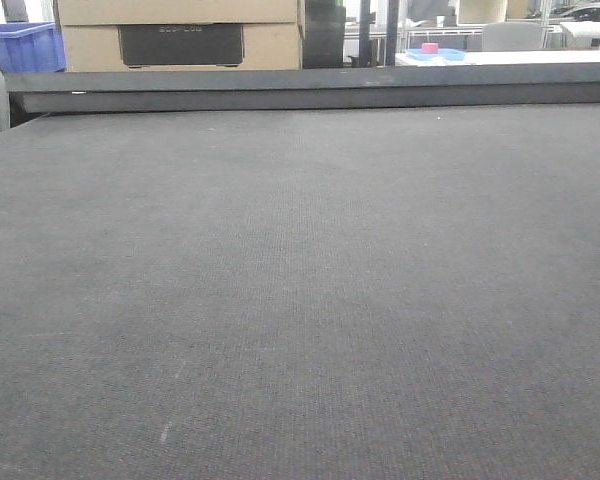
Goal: Place valve from conveyor to right shelf box
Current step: 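Lift both held valves up off the belt, then drive the base away from the conveyor toward the steel shelf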
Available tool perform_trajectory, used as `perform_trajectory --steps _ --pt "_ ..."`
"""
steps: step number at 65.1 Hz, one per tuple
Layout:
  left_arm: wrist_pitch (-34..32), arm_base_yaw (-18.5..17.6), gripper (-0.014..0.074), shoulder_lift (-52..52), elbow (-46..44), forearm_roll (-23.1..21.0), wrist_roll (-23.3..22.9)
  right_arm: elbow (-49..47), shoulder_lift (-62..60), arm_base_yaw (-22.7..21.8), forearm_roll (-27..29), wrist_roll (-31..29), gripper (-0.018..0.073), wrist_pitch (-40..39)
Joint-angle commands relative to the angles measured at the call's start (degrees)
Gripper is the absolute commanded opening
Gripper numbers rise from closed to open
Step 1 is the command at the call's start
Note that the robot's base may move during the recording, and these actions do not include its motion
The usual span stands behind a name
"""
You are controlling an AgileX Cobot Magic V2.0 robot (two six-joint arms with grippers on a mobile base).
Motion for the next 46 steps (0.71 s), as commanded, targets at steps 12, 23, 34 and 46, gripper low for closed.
perform_trajectory --steps 12,23,34,46 --pt "-3.63 0.09 -0.0111 -0.46 -0.33 -0.01 0.00 -0.58 -0.65 -0.32 -0.30 -0.41 -0.0162 -4.80" --pt "-3.63 0.09 -0.0111 -0.46 -0.33 -0.01 0.00 -0.58 -0.65 -0.32 -0.30 -0.41 -0.0162 -4.80" --pt "-3.62 0.09 -0.0111 -0.46 -0.33 -0.01 0.00 -0.58 -0.65 -0.32 -0.30 -0.41 -0.0162 -5.07" --pt "-3.62 0.09 -0.0111 -0.46 -0.33 -0.01 0.00 -0.58 -0.65 -0.32 -0.30 -0.41 -0.0162 -5.07"
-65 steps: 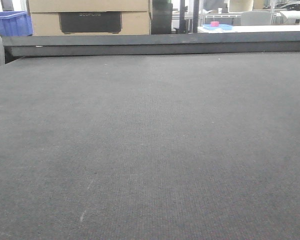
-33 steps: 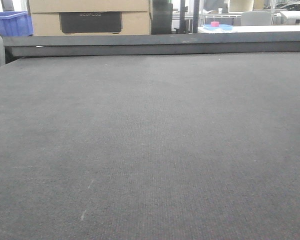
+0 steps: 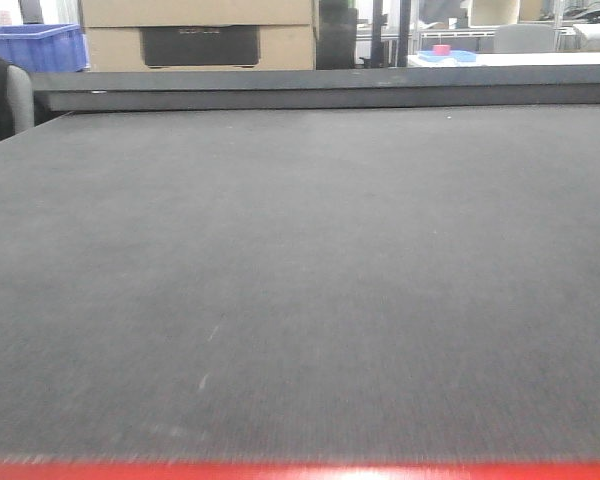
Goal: Place valve from conveyor to right shelf box
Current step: 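Drive the base away from the conveyor toward the steel shelf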
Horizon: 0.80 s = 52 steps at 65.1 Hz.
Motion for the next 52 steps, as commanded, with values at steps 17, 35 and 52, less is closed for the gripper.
perform_trajectory --steps 17,35,52 --pt "-3.58 0.09 -0.0111 -0.46 -0.46 -0.01 0.00 -0.58 -0.65 -0.32 -0.30 -0.41 -0.0162 -4.11" --pt "-3.62 0.09 -0.0111 -1.24 -0.46 -0.01 0.00 -0.58 -0.65 -0.32 -0.30 -0.41 -0.0162 -4.11" --pt "-3.71 0.09 -0.0111 -2.91 -0.46 -0.01 0.00 -0.58 -0.65 -0.32 -0.30 -0.41 -0.0162 -4.11"
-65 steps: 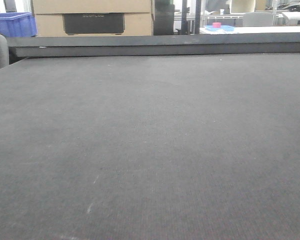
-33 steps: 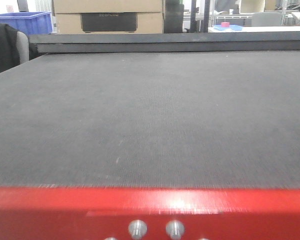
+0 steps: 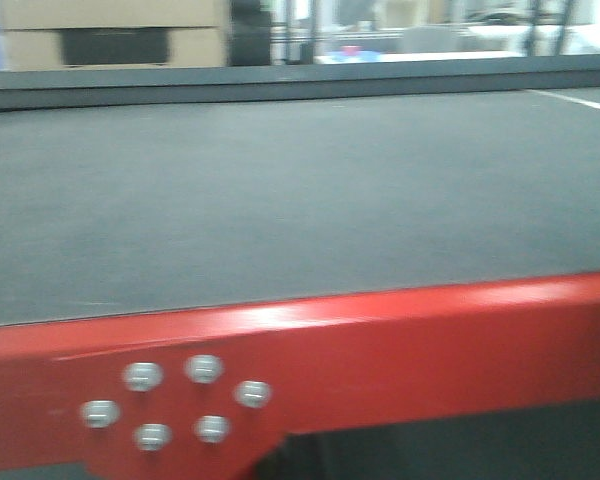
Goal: Place valve from conveyor to right shelf box
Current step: 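Drive the base away from the conveyor toward the steel shelf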
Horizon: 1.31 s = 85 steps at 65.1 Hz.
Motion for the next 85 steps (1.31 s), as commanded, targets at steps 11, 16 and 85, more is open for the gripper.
perform_trajectory --steps 11,16,85 --pt "-3.47 0.09 -0.0111 -3.04 -0.46 -0.31 0.00 -0.58 -0.65 -0.32 -0.63 -0.41 -0.0162 -4.04" --pt "-3.47 0.09 -0.0111 -4.14 -0.46 -0.31 0.00 -0.58 -0.65 -0.32 -0.63 -0.41 -0.0162 -4.04" --pt "-3.47 0.09 -0.0111 -8.37 -0.46 -0.31 0.00 -0.58 -0.65 -0.32 -0.63 -0.41 -0.0162 -4.04"
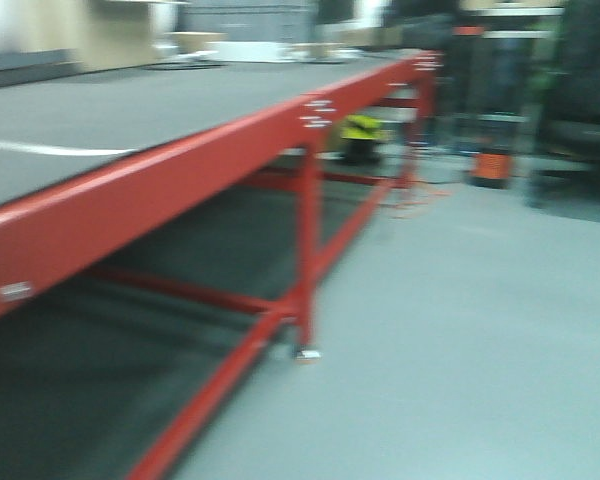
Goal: Place valve from conveyor to right shelf box
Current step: 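Drive the base away from the conveyor toward the steel shelf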
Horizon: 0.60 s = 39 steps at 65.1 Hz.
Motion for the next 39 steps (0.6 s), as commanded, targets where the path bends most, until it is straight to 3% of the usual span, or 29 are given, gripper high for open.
perform_trajectory --steps 1,39 --pt "-3.32 0.09 -0.0111 -0.48 -0.46 -0.31 0.00 -0.58 -0.65 -0.32 -0.43 -0.41 -0.0162 -4.04" --pt "-3.32 0.09 -0.0111 -0.48 -0.46 -0.31 0.00 -0.58 -0.65 -0.32 -0.43 -0.41 -0.0162 -4.04"
